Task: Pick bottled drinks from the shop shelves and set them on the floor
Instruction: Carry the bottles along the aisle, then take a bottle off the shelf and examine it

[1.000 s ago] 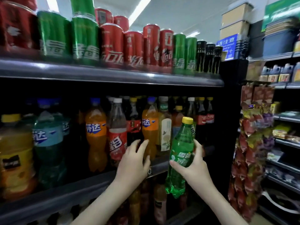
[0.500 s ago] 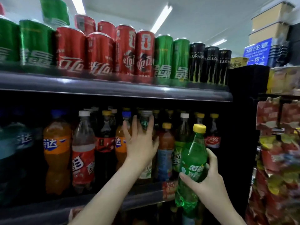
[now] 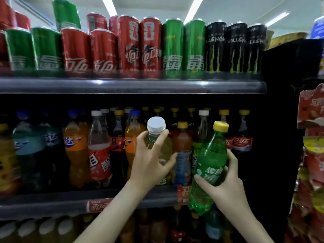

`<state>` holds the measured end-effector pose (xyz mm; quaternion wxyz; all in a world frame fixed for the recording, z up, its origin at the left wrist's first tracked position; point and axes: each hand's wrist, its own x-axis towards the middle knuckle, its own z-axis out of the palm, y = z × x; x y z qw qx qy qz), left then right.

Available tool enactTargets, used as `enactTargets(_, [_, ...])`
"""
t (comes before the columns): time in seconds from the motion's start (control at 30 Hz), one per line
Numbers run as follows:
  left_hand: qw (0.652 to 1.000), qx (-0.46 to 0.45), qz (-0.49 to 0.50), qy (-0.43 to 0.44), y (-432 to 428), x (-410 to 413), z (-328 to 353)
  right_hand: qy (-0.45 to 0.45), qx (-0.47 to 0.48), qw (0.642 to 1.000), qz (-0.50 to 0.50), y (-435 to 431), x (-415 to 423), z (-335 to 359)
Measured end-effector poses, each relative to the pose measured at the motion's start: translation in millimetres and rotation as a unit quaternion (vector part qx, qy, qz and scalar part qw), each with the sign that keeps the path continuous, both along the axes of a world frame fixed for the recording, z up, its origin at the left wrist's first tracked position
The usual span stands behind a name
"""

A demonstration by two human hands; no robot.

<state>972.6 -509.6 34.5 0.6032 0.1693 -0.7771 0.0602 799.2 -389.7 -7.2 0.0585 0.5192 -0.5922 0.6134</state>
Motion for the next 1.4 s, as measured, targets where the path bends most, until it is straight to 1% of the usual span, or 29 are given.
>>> enactTargets(0.07, [1.0,0.001,-0.015,-0.008,-1.7,5.2,2.1,-0.003,-0.006,1.0,0.016,-3.1,1.8,3.3])
enactTargets(0.17, [0.999,0.014,-0.042,0.016,-1.1,5.9,7.3,0.002,-0.019,0.999,0.035,-6.5,7.4,10.1])
enactTargets(0.23, [0.998,-0.009,-0.05,0.033,2.2,6.0,3.5,0.012,-0.039,0.998,0.04,-6.0,10.5,11.8])
enactTargets(0.3, [0.997,-0.058,-0.036,0.046,5.9,9.5,-4.1,0.015,-0.059,0.997,0.04,-4.2,12.3,10.5])
enactTargets(0.37, [0.994,-0.078,-0.027,0.073,9.4,16.4,-5.3,0.018,-0.068,0.997,0.036,-2.6,15.3,10.0])
enactTargets(0.53, [0.983,-0.058,-0.058,0.164,18.2,39.1,22.5,0.005,-0.086,0.995,0.047,-7.2,24.3,14.2])
enactTargets(0.63, [0.976,-0.044,-0.088,0.193,23.4,58.1,33.6,-0.014,-0.097,0.993,0.071,-12.1,33.7,16.9])
enactTargets(0.8, [0.978,-0.025,-0.104,0.18,28.4,93.2,33.3,-0.025,-0.101,0.99,0.097,-26.7,55.7,19.4])
enactTargets(0.97, [0.983,0.022,-0.071,0.168,26.2,119.7,25.0,-0.018,-0.071,0.994,0.078,-55.3,83.6,12.6])
enactTargets(1.1, [0.986,0.038,-0.043,0.156,20.7,134.7,24.1,-0.037,-0.07,0.996,0.039,-81.6,96.6,17.9])
enactTargets(1.27, [0.982,0.088,-0.035,0.164,14.2,148.6,25.9,-0.026,-0.014,1.0,0.001,-106.1,108.4,12.6])
enactTargets(1.4, [0.984,0.103,-0.042,0.141,9.0,150.9,25.8,-0.013,0.044,0.997,-0.066,-120.7,111.2,16.4])
